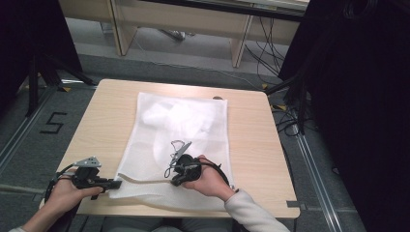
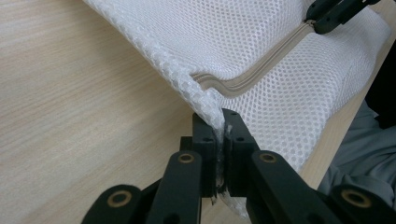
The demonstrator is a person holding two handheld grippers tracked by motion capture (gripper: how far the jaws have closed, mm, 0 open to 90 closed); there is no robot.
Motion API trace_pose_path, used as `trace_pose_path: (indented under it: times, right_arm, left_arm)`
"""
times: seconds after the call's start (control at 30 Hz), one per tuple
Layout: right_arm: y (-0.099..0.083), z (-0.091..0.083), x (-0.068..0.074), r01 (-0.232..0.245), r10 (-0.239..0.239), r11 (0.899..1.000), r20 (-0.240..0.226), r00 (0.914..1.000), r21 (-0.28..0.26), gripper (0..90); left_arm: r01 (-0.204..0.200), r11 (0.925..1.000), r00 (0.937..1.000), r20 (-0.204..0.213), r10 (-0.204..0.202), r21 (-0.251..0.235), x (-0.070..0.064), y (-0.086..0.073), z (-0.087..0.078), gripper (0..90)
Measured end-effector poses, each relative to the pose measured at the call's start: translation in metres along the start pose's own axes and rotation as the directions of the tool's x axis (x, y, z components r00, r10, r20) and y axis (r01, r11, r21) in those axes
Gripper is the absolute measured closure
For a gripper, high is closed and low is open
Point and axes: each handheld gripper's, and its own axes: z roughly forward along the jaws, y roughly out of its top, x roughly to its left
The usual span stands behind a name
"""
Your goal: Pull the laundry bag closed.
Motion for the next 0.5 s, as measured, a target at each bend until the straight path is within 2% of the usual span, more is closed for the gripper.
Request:
trace_pose_path:
  times: [0.1,0.13,0.2,0.37,0.43,0.47,0.5]
  right_arm:
    - [-0.0020,-0.0003,-0.0023,0.007,-0.007,1.000,0.017,0.9998,0.002,82.3]
    - [-0.0024,-0.0018,-0.0016,-0.008,0.008,1.000,0.020,0.9998,0.005,82.3]
    - [-0.0029,-0.0019,-0.0018,-0.010,0.010,1.000,-0.001,1.0000,-0.007,82.3]
    - [-0.0051,-0.0032,-0.0032,-0.012,0.011,1.000,0.026,0.9996,0.011,82.3]
    - [-0.0056,-0.0039,-0.0026,-0.023,0.023,1.000,0.008,0.9997,0.002,82.3]
    - [-0.0059,-0.0039,-0.0035,-0.008,0.008,1.000,0.002,1.0000,-0.001,82.3]
    - [-0.0067,-0.0034,-0.0037,-0.012,0.012,1.000,0.009,0.9999,-0.007,82.3]
  left_arm:
    - [-0.001,1.0000,1.0000,0.000,0.001,0.000,-0.0001,0.0001,0.0000,84.8]
    - [0.001,1.0000,1.0000,0.001,-0.001,0.000,0.0001,0.0000,0.0000,84.7]
    - [-0.005,1.0000,1.0000,0.003,0.005,0.006,0.0008,0.0001,-0.0006,84.7]
    - [-0.006,1.0000,1.0000,0.000,0.006,0.005,0.0006,0.0000,-0.0006,84.8]
    - [-0.005,1.0000,1.0000,-0.003,0.005,0.005,0.0006,0.0000,-0.0004,84.8]
    - [-0.003,1.0000,1.0000,-0.003,0.003,0.002,0.0005,-0.0001,-0.0003,84.7]
    - [-0.003,1.0000,1.0000,-0.003,0.004,0.006,0.0005,0.0001,-0.0004,84.8]
